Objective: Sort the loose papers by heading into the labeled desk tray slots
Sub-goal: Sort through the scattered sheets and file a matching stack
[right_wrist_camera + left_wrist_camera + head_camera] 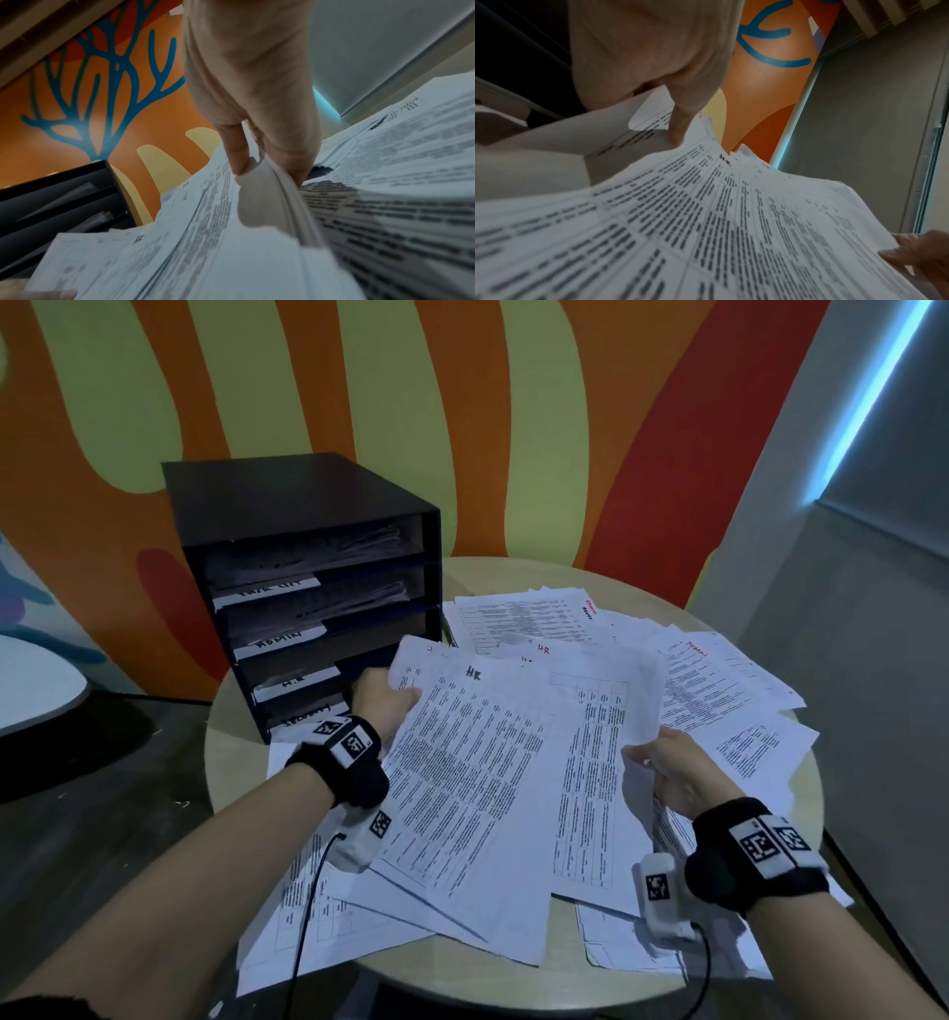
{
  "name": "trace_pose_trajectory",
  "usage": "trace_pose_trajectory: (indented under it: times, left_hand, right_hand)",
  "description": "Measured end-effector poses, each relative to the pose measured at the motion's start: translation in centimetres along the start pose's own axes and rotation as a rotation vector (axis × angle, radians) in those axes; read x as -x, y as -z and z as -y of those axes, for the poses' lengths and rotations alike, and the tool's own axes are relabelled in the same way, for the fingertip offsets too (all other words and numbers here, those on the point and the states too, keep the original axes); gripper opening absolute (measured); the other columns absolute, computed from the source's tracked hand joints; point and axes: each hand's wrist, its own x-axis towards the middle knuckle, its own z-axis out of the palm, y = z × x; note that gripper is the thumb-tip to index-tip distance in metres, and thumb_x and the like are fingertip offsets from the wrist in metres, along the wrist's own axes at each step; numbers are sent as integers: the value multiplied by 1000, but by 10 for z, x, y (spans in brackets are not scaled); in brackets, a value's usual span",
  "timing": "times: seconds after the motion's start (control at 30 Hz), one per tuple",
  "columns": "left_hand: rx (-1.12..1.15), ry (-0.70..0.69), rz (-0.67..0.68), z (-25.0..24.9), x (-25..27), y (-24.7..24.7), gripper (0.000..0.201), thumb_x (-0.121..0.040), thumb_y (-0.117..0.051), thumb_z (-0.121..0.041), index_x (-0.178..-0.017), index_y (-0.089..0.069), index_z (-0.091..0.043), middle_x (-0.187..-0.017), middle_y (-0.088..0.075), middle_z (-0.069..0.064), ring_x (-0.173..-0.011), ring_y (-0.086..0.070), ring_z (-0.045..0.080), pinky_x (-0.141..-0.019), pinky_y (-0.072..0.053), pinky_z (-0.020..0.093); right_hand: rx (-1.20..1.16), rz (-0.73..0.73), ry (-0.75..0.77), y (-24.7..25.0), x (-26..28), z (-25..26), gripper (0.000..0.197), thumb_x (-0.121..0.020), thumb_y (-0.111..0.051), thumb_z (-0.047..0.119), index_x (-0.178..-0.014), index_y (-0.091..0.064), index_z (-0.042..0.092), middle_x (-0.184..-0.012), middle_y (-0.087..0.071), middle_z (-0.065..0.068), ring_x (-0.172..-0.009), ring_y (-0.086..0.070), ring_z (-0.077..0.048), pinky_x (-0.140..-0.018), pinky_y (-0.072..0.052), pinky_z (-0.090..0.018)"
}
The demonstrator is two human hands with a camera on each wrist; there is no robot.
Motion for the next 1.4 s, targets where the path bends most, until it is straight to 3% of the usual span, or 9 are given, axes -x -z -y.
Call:
trace_pose_trajectory:
  times: [0.33,0.47,0.57,0.67,0.8,0.9,1.07,1.2,1.4]
  left_hand:
    - [54,48,101,-5,-2,-27,17,-84,-66,1,-70,-64,-10,-76,-64,6,-72,-62,21,-66,-49,26]
    - [238,66,110,-9,-5,-47,11,-86,-63,1,-92,-70,-4,-94,-71,12,-86,-68,27,-83,-56,38]
    - [313,112,121,-6,-7,-62,17,-85,-62,0,-99,-70,-4,-97,-72,13,-90,-70,30,-85,-56,51]
    - [279,111,143,0,-7,-69,10,-82,-64,-8,-91,-69,-7,-92,-72,9,-85,-69,27,-83,-55,39]
    - [315,121,270,0,-5,-63,42,-77,-76,-10,-113,-53,-9,-112,-62,10,-97,-64,23,-86,-56,35]
    - [472,37,388,-14,-1,-43,65,-73,-83,-8,-129,-50,-4,-125,-62,14,-101,-67,22,-78,-59,29]
    - [560,-239,451,-74,21,-1,30,-85,-70,-6,-114,-64,-8,-112,-70,8,-103,-68,23,-84,-57,29]
    - [783,-425,426,-116,26,18,44,-78,-74,0,-120,-60,2,-125,-63,20,-115,-62,34,-93,-53,47]
    - [659,-504,330,-122,29,31,48,-62,-87,-11,-105,-65,-9,-106,-71,6,-105,-66,28,-89,-56,46]
  right_hand:
    - [-43,25,23,-22,3,4,8,-86,-51,-10,-91,-57,-10,-93,-53,-21,-78,-51,-30,-71,-36,-40]
    - [-223,110,23,-27,3,6,52,-92,-53,54,-116,-64,9,-118,-68,-16,-110,-63,-39,-100,-47,-52]
    - [-74,72,32,-32,8,10,91,-70,-65,74,-135,-53,12,-145,-44,-19,-133,-43,-41,-110,-34,-57]
    - [-36,73,94,-35,6,5,104,-54,-90,51,-137,-49,3,-136,-54,-19,-115,-57,-38,-101,-43,-48]
    - [32,-12,149,-32,8,1,22,-78,-69,-12,-93,-55,-4,-80,-55,-15,-73,-54,-31,-64,-44,-41]
    - [-28,-44,309,-26,15,18,17,-79,-66,-12,-83,-55,2,-73,-53,-13,-72,-51,-26,-65,-42,-38]
    - [-169,-58,668,-15,45,72,21,-79,-66,-10,-80,-66,11,-66,-69,5,-60,-62,-13,-60,-53,-29]
    - [-246,-106,931,-12,68,110,23,-82,-63,-8,-83,-67,15,-76,-72,8,-73,-65,-11,-72,-55,-29]
    - [-266,-24,930,-23,77,108,23,-77,-73,-7,-92,-69,10,-81,-75,7,-77,-68,-10,-74,-56,-28]
